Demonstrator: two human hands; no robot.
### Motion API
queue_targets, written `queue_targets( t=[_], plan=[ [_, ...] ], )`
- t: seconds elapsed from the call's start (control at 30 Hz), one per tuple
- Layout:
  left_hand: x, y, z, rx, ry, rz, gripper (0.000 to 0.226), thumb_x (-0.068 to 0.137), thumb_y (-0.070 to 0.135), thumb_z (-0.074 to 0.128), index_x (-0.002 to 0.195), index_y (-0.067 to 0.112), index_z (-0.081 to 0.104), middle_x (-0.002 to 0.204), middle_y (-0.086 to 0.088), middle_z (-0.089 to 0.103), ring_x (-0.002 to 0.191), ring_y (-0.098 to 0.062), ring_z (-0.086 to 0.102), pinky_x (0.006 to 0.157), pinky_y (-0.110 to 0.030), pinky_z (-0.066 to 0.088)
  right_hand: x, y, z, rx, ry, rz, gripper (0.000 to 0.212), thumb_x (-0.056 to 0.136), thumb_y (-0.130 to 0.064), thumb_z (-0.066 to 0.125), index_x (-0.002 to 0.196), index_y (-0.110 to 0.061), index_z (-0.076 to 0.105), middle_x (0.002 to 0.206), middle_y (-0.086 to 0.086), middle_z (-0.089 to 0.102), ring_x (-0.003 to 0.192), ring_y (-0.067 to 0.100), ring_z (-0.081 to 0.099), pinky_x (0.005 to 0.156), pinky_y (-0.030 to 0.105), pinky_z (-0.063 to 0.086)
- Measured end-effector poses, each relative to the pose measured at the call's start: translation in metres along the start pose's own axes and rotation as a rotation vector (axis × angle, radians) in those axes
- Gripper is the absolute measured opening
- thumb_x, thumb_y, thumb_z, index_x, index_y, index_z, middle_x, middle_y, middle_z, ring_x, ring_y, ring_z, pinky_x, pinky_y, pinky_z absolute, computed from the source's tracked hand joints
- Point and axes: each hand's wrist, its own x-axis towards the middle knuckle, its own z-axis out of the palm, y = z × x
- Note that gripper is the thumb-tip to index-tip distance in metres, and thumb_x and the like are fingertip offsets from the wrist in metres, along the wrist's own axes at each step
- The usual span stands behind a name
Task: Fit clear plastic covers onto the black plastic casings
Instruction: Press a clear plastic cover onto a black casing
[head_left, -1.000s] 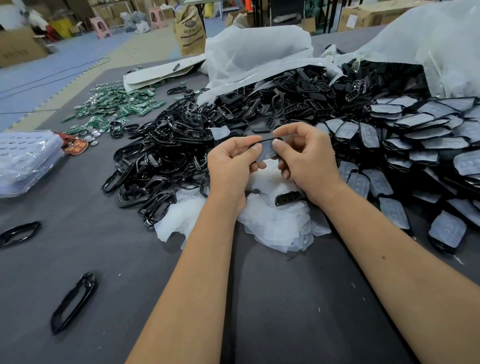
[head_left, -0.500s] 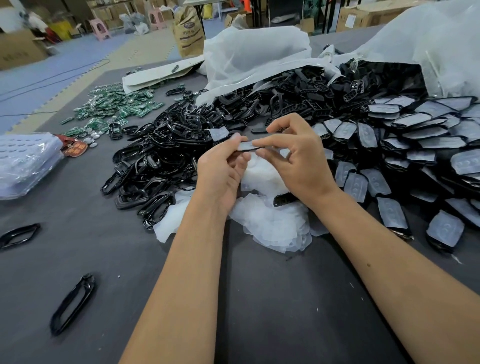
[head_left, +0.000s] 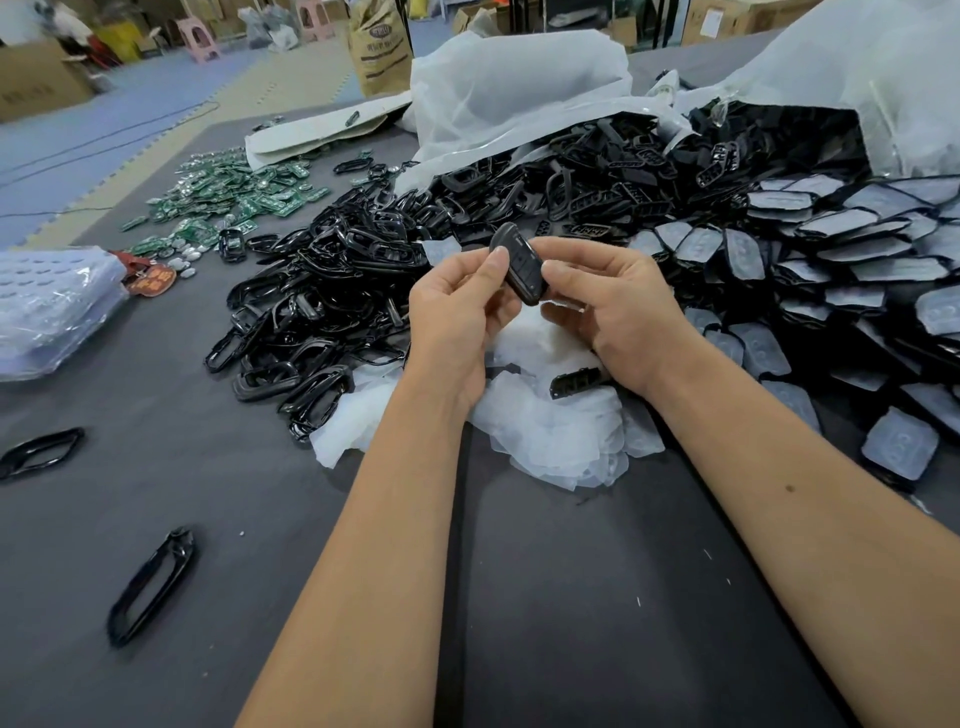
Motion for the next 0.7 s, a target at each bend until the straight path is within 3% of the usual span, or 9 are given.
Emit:
queue_targets(
  t=[0.07, 0.23, 0.4, 0.5, 0.6, 0.7],
  plan=[
    [-0.0006, -0.0005, 0.0008, 0.004, -0.006, 0.001, 0.010, 0.100, 0.008, 0.065, 0.100, 0.000, 0.070, 0.079, -0.008, 0.069, 0.066, -0.013, 0.056, 0.063, -0.021, 0.054, -0.0002, 0.0001, -0.0011, 0.039, 0.010, -0.005, 0.024, 0.096, 0.003, 0.066, 0.114, -0.009, 0.075, 0.091, 0.004, 0.077, 0.083, 0.015, 0.073, 0.078, 0.027, 0.058],
    [-0.0028, 0.0006, 0.0027, 0.017, -0.017, -0.019, 0.018, 0.101, 0.010, 0.063, 0.109, -0.005, 0.069, 0.090, -0.015, 0.066, 0.071, -0.016, 0.054, 0.063, -0.019, 0.054, -0.0014, -0.0007, -0.0024, 0.090, 0.044, -0.032, 0.027, 0.091, 0.009, 0.068, 0.111, -0.008, 0.074, 0.090, 0.006, 0.077, 0.088, 0.022, 0.075, 0.086, 0.034, 0.062],
    [-0.0030, -0.0003, 0.0058, 0.075, -0.032, -0.010, 0.017, 0.103, 0.016, 0.062, 0.096, 0.002, 0.068, 0.089, -0.016, 0.064, 0.069, -0.016, 0.054, 0.063, -0.022, 0.055, -0.0002, -0.0019, -0.0037, 0.123, 0.046, -0.034, 0.024, 0.091, 0.009, 0.068, 0.105, -0.009, 0.075, 0.088, 0.006, 0.078, 0.084, 0.019, 0.075, 0.076, 0.027, 0.059],
    [-0.0008, -0.0016, 0.0040, 0.125, -0.016, 0.009, 0.019, 0.104, 0.016, 0.061, 0.089, 0.006, 0.068, 0.083, -0.013, 0.062, 0.064, -0.013, 0.055, 0.061, -0.024, 0.053, 0.0004, 0.0001, -0.0010, 0.143, 0.063, -0.017, 0.025, 0.090, 0.011, 0.068, 0.108, -0.007, 0.073, 0.096, 0.012, 0.077, 0.090, 0.022, 0.075, 0.080, 0.029, 0.060],
    [0.0009, -0.0017, 0.0018, 0.159, -0.018, 0.036, 0.017, 0.104, 0.014, 0.061, 0.092, 0.003, 0.068, 0.087, -0.018, 0.059, 0.062, -0.015, 0.051, 0.060, -0.028, 0.047, 0.0005, 0.0010, -0.0006, 0.210, 0.032, 0.017, 0.031, 0.089, 0.014, 0.066, 0.115, -0.002, 0.069, 0.102, 0.016, 0.074, 0.093, 0.024, 0.075, 0.083, 0.030, 0.060],
    [0.0011, -0.0012, 0.0015, 0.153, -0.039, 0.046, 0.016, 0.104, 0.013, 0.060, 0.097, 0.001, 0.069, 0.091, -0.020, 0.059, 0.065, -0.014, 0.051, 0.059, -0.024, 0.049, 0.0004, -0.0006, -0.0033, 0.250, -0.013, 0.040, 0.033, 0.089, 0.014, 0.065, 0.117, -0.001, 0.068, 0.103, 0.016, 0.075, 0.094, 0.023, 0.075, 0.083, 0.029, 0.059]
  ],
)
